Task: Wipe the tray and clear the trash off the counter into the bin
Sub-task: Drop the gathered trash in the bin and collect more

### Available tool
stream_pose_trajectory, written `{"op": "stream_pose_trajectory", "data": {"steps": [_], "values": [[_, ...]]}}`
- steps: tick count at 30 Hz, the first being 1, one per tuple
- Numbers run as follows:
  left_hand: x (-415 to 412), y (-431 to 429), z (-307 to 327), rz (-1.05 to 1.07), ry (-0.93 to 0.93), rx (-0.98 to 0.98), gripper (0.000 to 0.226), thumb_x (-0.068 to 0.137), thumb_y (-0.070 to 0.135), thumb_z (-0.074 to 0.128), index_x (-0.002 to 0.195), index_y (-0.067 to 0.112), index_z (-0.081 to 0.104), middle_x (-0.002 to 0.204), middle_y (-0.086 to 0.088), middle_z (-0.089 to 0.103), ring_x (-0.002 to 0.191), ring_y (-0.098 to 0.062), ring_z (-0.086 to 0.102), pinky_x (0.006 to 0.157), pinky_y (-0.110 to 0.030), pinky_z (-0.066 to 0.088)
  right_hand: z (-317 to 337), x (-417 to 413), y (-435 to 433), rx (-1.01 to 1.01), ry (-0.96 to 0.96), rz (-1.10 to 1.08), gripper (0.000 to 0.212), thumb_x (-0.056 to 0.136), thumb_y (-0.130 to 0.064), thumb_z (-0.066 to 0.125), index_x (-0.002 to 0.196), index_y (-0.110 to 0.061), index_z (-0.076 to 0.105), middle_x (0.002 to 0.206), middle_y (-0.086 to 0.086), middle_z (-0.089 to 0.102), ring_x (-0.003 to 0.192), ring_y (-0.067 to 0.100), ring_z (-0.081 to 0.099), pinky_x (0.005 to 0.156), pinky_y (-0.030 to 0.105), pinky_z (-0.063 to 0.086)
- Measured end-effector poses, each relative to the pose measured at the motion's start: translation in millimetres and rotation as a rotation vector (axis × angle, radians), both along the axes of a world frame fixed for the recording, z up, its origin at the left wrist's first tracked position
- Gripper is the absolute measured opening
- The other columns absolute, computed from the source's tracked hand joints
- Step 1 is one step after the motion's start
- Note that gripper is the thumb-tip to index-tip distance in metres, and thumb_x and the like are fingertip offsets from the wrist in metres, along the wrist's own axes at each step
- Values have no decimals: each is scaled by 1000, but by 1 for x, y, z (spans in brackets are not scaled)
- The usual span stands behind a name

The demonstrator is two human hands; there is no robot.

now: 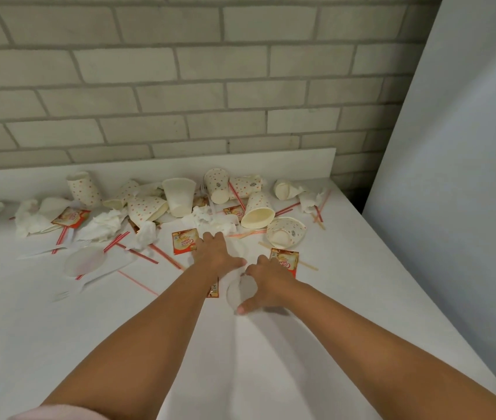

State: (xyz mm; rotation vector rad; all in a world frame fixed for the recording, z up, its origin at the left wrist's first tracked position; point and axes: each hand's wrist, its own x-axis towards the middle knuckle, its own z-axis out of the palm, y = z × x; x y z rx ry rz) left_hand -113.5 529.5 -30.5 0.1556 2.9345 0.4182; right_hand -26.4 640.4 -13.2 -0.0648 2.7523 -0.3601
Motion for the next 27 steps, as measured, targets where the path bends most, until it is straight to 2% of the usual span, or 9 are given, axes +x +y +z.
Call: {"op": "stream_pose_trajectory", "data": {"steps": [6, 9, 12, 14, 16, 18, 20, 23, 27], "values": [[-5, -1, -1, 82, 29, 157, 86, 69, 47, 76, 135, 10, 35, 138, -15, 32, 132, -32, 31, 104, -40, 34, 1, -3, 9, -111, -2, -48, 75, 73, -38, 77, 130, -11, 37, 128, 8, 43, 120, 25, 43, 90, 34, 43], [-4, -3, 1, 40, 30, 360, 53, 83, 24, 68, 129, 6, 46, 129, -13, 47, 121, -29, 45, 96, -35, 38, 3, -11, 13, -277, 40, -100, 42, 87, -19, 64, 122, -9, 44, 121, 12, 54, 98, 24, 52, 67, 27, 39], [0, -6, 7, -3, -28, 576, 9, 93, 15, 52, 94, 10, 60, 96, -8, 59, 93, -26, 54, 77, -32, 41, 10, -22, 18, -425, 185, -212, 25, 93, -7, 49, 117, -8, 53, 103, 8, 54, 90, 21, 49, 70, 25, 36], [2, -8, 14, -2, -65, 680, 16, 95, 16, 46, 83, 14, 57, 87, -5, 57, 86, -25, 52, 75, -33, 41, 14, -29, 21, -528, 271, -308, 22, 93, -5, 46, 113, -8, 55, 94, 3, 52, 87, 19, 48, 69, 26, 36], [5, -8, 20, 38, -159, 813, 18, 98, 22, 41, 98, 16, 58, 99, -6, 59, 94, -25, 55, 81, -37, 48, 16, -36, 23, -583, 345, -378, 19, 93, -5, 50, 109, -8, 57, 81, 0, 52, 84, 19, 48, 65, 26, 37], [9, -9, 25, 62, -270, 964, 25, 99, 31, 40, 113, 17, 55, 108, -7, 59, 95, -23, 59, 76, -35, 55, 15, -41, 25, -595, 394, -426, 17, 92, -6, 52, 108, -6, 57, 74, -3, 48, 82, 18, 48, 59, 24, 36], [12, -8, 26, 30, -305, 970, 29, 95, 33, 49, 118, 16, 54, 108, -7, 61, 89, -21, 62, 69, -32, 56, 13, -44, 25, -602, 414, -447, 18, 92, -8, 53, 109, -4, 57, 82, 0, 51, 83, 17, 47, 63, 23, 36], [12, -7, 22, 8, -267, 898, 37, 88, 17, 62, 123, 15, 49, 113, -11, 58, 90, -23, 61, 65, -30, 56, 12, -49, 27, -552, 428, -409, 21, 95, -16, 49, 109, -4, 60, 102, 11, 59, 90, 21, 52, 73, 26, 38], [13, -9, 20, 95, -250, 918, 36, 90, 13, 57, 125, 14, 47, 116, -12, 55, 85, -21, 59, 67, -31, 53, 12, -57, 41, -248, 545, -403, 32, 96, -32, 47, 122, -14, 53, 130, 10, 42, 120, 29, 39, 93, 38, 42]]}}
